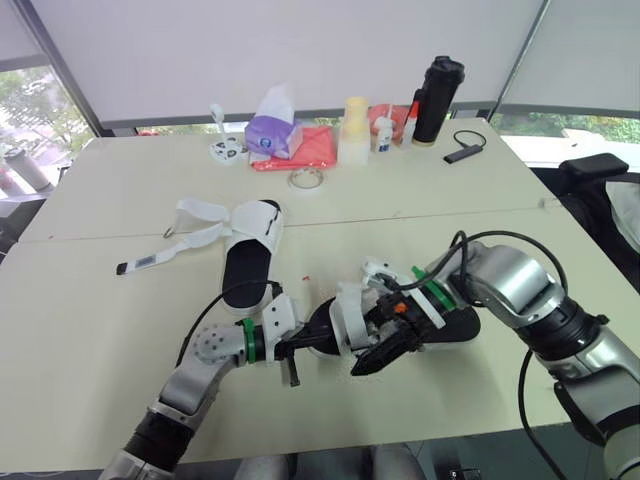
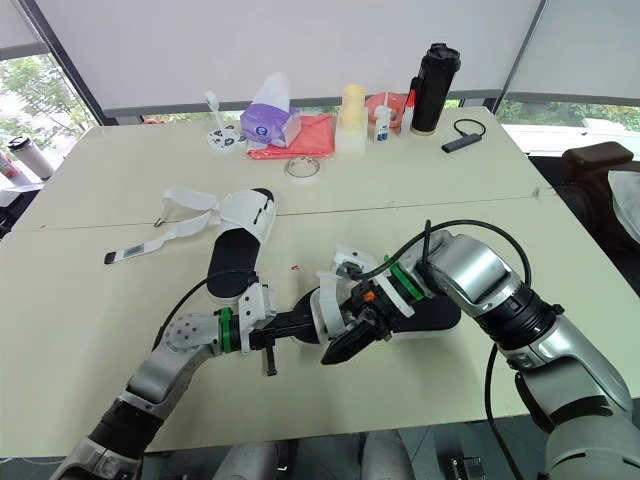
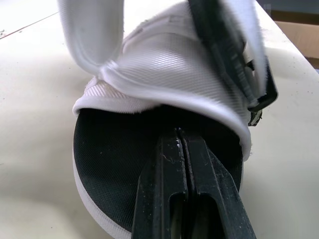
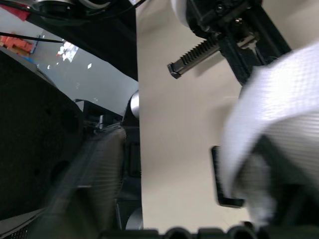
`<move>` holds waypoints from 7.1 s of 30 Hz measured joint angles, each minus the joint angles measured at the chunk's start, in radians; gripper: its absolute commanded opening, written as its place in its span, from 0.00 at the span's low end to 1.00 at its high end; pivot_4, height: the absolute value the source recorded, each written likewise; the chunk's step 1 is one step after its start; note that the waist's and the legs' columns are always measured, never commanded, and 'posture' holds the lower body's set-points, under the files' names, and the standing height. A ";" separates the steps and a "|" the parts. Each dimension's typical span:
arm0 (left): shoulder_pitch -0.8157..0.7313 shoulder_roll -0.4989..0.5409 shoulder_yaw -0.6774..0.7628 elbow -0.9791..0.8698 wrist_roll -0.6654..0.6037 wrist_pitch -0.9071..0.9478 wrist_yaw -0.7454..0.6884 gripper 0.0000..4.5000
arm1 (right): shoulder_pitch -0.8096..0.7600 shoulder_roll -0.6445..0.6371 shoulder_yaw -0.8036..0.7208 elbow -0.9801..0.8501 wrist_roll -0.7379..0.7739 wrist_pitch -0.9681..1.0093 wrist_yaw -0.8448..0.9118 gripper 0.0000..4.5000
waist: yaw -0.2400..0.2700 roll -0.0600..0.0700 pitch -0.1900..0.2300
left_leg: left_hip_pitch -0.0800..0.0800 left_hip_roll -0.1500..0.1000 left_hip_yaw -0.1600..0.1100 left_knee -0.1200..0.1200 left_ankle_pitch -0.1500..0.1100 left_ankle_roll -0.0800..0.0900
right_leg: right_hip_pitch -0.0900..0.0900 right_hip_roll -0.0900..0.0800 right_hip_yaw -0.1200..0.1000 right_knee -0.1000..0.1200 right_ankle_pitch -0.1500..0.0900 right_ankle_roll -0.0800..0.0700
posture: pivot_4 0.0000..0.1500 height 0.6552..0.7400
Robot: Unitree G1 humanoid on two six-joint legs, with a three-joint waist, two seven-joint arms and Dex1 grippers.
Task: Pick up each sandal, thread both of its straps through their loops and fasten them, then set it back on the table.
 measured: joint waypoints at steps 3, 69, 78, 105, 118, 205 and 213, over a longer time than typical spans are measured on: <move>-0.007 -0.003 -0.001 0.006 0.000 -0.001 -0.002 0.00 | 0.000 -0.023 0.000 -0.016 0.001 0.001 -0.005 0.98 | 0.001 0.000 0.000 | 0.000 0.000 0.000 0.001 0.000 0.000 | 0.000 0.000 0.000 0.000 0.000 0.000 | 1.00 1.00; -0.037 -0.017 -0.012 0.056 0.019 -0.036 -0.056 0.00 | 0.519 0.168 -0.579 -0.352 0.420 0.357 -0.781 0.98 | 0.000 0.000 0.000 | 0.000 0.001 0.000 0.001 0.000 0.000 | 0.001 0.000 0.000 0.000 -0.001 -0.004 | 1.00 1.00; -0.040 -0.019 -0.011 0.058 0.019 -0.039 -0.056 0.00 | 0.500 0.181 -0.580 -0.343 0.423 0.370 -0.811 0.24 | 0.001 0.000 0.000 | 0.000 0.001 0.000 0.001 0.000 0.000 | 0.001 0.000 0.000 0.000 -0.001 -0.004 | 1.00 1.00; -0.036 -0.022 -0.012 0.055 0.020 -0.040 -0.056 0.00 | 0.616 0.170 -0.713 -0.361 0.622 0.330 -0.870 0.51 | 0.002 0.000 0.000 | 0.000 0.001 0.000 0.001 0.000 0.000 | 0.002 0.000 0.000 -0.001 -0.002 -0.004 | 1.00 1.00; -0.034 -0.022 -0.013 0.054 0.020 -0.041 -0.056 0.00 | 0.611 0.190 -0.724 -0.251 0.825 0.358 -1.066 0.86 | 0.002 0.000 0.000 | 0.000 0.001 0.000 0.001 0.000 0.000 | 0.002 0.000 0.000 -0.001 -0.002 -0.004 | 1.00 1.00; -0.020 -0.038 -0.033 0.032 0.010 -0.025 -0.034 0.00 | 0.820 -0.233 -0.470 -0.296 1.175 0.085 -1.120 0.01 | 0.003 -0.001 0.000 | -0.001 0.003 -0.001 -0.001 0.000 0.001 | 0.002 -0.001 0.000 -0.004 -0.003 -0.005 | 1.00 1.00; -0.007 -0.022 -0.033 0.010 -0.001 -0.006 -0.035 0.00 | 0.815 -0.378 -0.482 -0.443 1.001 0.132 -0.813 0.01 | 0.002 -0.001 0.000 | -0.001 0.003 0.000 -0.001 0.000 0.001 | 0.002 -0.001 -0.001 -0.005 -0.003 -0.004 | 1.00 1.00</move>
